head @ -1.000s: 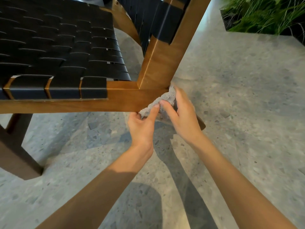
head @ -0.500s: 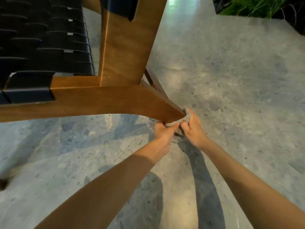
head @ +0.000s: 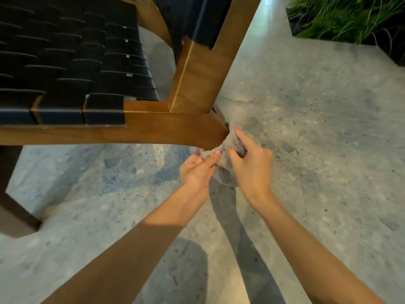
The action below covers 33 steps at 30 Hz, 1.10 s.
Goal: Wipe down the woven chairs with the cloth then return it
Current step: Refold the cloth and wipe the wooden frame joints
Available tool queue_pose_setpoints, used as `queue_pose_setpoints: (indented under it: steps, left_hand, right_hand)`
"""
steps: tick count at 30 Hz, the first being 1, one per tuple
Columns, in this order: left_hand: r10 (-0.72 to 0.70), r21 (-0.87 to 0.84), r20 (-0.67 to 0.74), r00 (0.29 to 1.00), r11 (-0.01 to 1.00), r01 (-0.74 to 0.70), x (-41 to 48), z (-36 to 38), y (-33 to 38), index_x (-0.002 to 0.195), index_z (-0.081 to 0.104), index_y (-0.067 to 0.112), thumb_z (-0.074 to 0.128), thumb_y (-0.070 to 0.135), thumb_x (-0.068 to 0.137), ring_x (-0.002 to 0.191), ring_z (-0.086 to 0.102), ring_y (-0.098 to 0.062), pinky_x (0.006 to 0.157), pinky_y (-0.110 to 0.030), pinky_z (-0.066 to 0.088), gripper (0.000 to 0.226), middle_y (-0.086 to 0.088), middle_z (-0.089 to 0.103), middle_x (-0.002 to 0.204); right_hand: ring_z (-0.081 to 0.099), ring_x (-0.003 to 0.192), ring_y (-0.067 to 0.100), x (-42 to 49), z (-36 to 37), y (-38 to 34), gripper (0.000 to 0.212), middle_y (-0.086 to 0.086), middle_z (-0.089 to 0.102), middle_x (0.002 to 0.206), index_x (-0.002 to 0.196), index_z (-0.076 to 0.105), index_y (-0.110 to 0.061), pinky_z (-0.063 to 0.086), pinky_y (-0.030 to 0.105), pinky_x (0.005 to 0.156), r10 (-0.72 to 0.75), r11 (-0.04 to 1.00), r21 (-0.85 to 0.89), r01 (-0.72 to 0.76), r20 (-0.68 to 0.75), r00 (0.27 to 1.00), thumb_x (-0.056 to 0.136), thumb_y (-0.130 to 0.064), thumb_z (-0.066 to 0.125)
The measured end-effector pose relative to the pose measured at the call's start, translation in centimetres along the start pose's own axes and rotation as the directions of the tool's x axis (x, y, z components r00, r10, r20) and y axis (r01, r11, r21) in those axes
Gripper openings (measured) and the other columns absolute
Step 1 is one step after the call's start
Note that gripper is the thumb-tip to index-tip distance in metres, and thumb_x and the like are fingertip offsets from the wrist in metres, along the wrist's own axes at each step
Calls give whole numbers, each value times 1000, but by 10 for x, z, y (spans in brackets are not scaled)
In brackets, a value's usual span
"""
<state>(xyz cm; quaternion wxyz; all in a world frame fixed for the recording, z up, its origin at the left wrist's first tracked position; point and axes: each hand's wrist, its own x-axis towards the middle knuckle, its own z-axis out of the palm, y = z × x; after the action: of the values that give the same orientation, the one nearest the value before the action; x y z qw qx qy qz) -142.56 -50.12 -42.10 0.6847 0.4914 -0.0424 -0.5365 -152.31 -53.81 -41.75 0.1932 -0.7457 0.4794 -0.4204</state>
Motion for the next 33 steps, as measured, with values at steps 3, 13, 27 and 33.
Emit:
queue_pose_setpoints:
  steps: [3, 13, 27, 33]
  left_hand:
    - [9, -100, -32, 999, 995, -12, -17, -11, 26, 131, 52, 2, 65, -7, 82, 87, 67, -11, 68, -13, 54, 52, -11, 68, 110]
    - [8, -258, -109, 994, 966, -36, -61, -36, 82, 139, 43, 7, 68, -6, 78, 100, 66, -15, 100, -28, 46, 67, -14, 67, 115]
    - [276, -63, -212, 937, 953, -295, -112, -119, 173, 95, 56, 13, 69, 0, 82, 90, 65, -17, 89, -29, 51, 23, -9, 66, 97]
    - [142, -277, -120, 983, 945, -171, -121, -147, 188, 140, 40, 2, 61, 3, 89, 114, 60, -17, 100, -29, 45, 56, -14, 59, 128]
  right_hand:
    - [67, 102, 12, -10, 6, -38, 40, 1, 70, 113, 120, 68, -13, 51, 30, 91, 73, 984, 176, -38, -197, 978, 81, -9, 73]
    - [61, 105, 19, -18, 9, -109, 34, 5, 67, 111, 112, 70, -6, 51, 33, 94, -248, 947, 157, 280, -194, 949, 78, -4, 75]
    - [44, 110, 3, -14, 45, -202, 39, -11, 65, 121, 120, 67, -24, 33, 7, 90, -394, 918, 87, 387, 79, 916, 82, -19, 75]
    - [56, 109, 8, -16, 55, -250, 29, -11, 67, 112, 110, 72, -20, 32, 2, 91, -465, 881, 177, 439, 141, 874, 81, -20, 76]
